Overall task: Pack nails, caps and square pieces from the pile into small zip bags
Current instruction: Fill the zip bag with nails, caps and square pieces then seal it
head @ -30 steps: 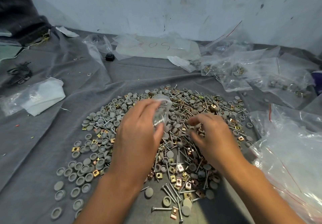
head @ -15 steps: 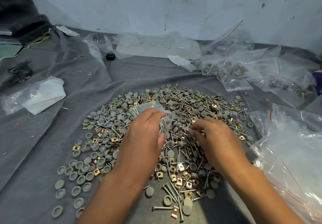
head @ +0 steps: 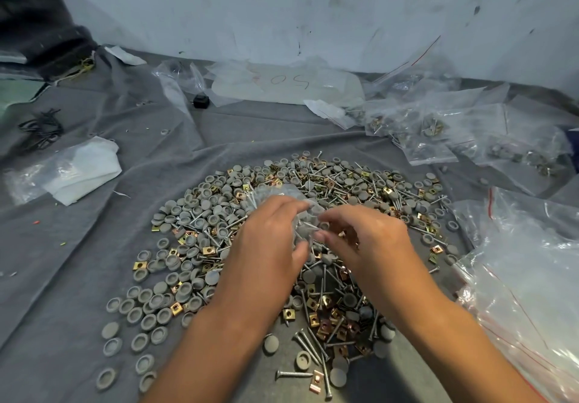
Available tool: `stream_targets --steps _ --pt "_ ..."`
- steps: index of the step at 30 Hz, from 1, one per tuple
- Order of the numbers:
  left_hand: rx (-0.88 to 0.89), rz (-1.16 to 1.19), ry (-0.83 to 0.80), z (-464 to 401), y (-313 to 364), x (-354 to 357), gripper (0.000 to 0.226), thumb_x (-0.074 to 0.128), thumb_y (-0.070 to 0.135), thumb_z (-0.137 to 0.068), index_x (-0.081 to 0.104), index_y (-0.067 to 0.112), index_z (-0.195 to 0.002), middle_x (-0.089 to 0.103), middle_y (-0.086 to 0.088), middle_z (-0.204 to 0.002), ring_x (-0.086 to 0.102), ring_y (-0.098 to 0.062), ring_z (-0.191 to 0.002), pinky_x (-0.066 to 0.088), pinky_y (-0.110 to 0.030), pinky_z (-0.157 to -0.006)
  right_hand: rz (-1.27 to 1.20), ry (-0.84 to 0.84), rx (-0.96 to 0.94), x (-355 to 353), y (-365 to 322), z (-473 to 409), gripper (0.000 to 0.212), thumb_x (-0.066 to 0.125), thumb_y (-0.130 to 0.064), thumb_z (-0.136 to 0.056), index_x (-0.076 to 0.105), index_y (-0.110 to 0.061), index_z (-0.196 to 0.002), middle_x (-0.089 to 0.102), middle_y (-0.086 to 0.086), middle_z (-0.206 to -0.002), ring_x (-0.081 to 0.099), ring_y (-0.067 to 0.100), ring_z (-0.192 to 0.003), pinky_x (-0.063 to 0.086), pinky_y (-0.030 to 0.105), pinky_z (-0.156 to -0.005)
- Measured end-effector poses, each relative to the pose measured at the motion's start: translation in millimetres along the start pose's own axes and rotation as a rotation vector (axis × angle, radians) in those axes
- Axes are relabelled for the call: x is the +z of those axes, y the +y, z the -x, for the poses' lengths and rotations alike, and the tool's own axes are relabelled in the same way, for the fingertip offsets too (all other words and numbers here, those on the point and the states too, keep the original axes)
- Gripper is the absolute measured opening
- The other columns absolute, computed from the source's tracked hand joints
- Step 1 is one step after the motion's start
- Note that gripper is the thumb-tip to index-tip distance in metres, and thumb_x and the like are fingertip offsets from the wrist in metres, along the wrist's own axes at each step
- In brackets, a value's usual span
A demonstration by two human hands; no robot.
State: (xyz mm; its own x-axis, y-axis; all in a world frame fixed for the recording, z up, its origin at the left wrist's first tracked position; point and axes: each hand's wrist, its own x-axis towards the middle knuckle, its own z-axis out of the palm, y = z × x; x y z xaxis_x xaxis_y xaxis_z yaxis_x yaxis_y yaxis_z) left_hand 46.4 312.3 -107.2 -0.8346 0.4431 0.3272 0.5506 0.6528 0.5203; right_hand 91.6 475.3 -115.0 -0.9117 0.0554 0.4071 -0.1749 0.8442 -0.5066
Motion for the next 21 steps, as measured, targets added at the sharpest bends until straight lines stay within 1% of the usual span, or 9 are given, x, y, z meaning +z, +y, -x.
stream_targets --steps 3,7,9,11,12,15,17,19,21 --pt "-0.001 -0.002 -0.001 0.0 -0.5 0.1 0.062 0.080 0.023 -0.081 0.054 0.027 -0.138 0.057 0.015 -0.125 0.042 0.005 -0.088 0.041 -0.011 -0.090 -0.111 0.118 0.019 2.9 -6.0 2.2 0.017 0.077 -0.027 -0.085 0.068 -0.021 -0.097 0.062 -0.022 -0.081 0.061 -0.006 -0.077 0.044 0.003 -0.065" --pt "0.009 -0.010 -0.001 0.2 -0.4 -0.9 0.062 0.080 0.025 -0.081 0.054 0.027 -0.138 0.056 0.016 -0.125 0.042 0.005 -0.089 0.036 -0.006 -0.086 -0.118 0.177 -0.047 -1.5 -11.4 0.9 0.011 0.074 -0.028 -0.087 0.067 -0.020 -0.090 0.059 -0.020 -0.077 0.058 -0.002 -0.072 0.042 0.005 -0.062" --pt "0.025 0.002 -0.009 0.5 1.5 -1.0 0.063 0.080 0.024 -0.081 0.054 0.027 -0.138 0.055 0.017 -0.128 0.046 0.004 -0.093 0.041 -0.009 -0.090 -0.101 0.168 -0.062 0.2 -12.7 0.7 0.012 0.076 -0.027 -0.086 0.068 -0.019 -0.089 0.060 -0.018 -0.077 0.057 -0.003 -0.071 0.044 0.008 -0.062" --pt "0.045 0.015 -0.019 0.9 3.5 -1.4 0.062 0.080 0.024 -0.081 0.056 0.025 -0.138 0.056 0.015 -0.131 0.050 0.003 -0.100 0.046 -0.016 -0.097 -0.077 0.164 -0.049 3.8 -13.4 1.1 0.015 0.080 -0.028 -0.084 0.069 -0.019 -0.090 0.063 -0.016 -0.077 0.058 -0.004 -0.070 0.048 0.011 -0.063" --pt "0.055 0.020 -0.024 1.1 4.7 -1.7 0.060 0.080 0.024 -0.081 0.057 0.025 -0.137 0.056 0.015 -0.130 0.051 0.003 -0.102 0.046 -0.015 -0.097 -0.071 0.163 -0.032 5.0 -13.7 1.2 0.017 0.081 -0.029 -0.083 0.070 -0.018 -0.091 0.064 -0.016 -0.078 0.059 -0.004 -0.070 0.050 0.011 -0.064" --pt "0.056 0.022 -0.022 2.1 5.7 -2.7 0.058 0.078 0.025 -0.082 0.057 0.027 -0.136 0.056 0.017 -0.128 0.048 0.007 -0.100 0.037 -0.002 -0.090 -0.179 0.176 0.025 3.6 -15.0 0.8 0.019 0.080 -0.031 -0.081 0.072 -0.020 -0.096 0.068 -0.018 -0.080 0.065 -0.004 -0.073 0.051 0.007 -0.065" --pt "0.028 0.014 0.008 1.7 3.7 -4.5 0.057 0.074 0.028 -0.081 0.056 0.028 -0.135 0.057 0.016 -0.126 0.048 0.005 -0.093 0.038 -0.001 -0.085 -0.244 0.191 0.051 -1.8 -10.7 -0.5 0.016 0.074 -0.032 -0.084 0.071 -0.024 -0.097 0.067 -0.021 -0.080 0.067 -0.005 -0.076 0.050 0.006 -0.065" --pt "0.000 0.001 0.065 0.3 0.6 -7.6 0.056 0.071 0.029 -0.080 0.057 0.025 -0.134 0.059 0.013 -0.124 0.046 0.005 -0.088 0.041 -0.007 -0.087 -0.189 0.140 0.134 -9.4 0.9 -1.8 0.012 0.072 -0.032 -0.085 0.069 -0.031 -0.097 0.065 -0.023 -0.080 0.066 -0.006 -0.078 0.051 0.007 -0.066" --pt "-0.036 -0.014 0.098 -0.9 -1.4 -9.9 0.057 0.072 0.028 -0.078 0.057 0.023 -0.133 0.061 0.010 -0.124 0.047 0.004 -0.088 0.043 -0.014 -0.090 -0.020 -0.054 0.269 -12.9 15.2 -0.8 0.014 0.070 -0.039 -0.086 0.067 -0.037 -0.099 0.063 -0.024 -0.087 0.062 -0.004 -0.079 0.056 0.016 -0.071"
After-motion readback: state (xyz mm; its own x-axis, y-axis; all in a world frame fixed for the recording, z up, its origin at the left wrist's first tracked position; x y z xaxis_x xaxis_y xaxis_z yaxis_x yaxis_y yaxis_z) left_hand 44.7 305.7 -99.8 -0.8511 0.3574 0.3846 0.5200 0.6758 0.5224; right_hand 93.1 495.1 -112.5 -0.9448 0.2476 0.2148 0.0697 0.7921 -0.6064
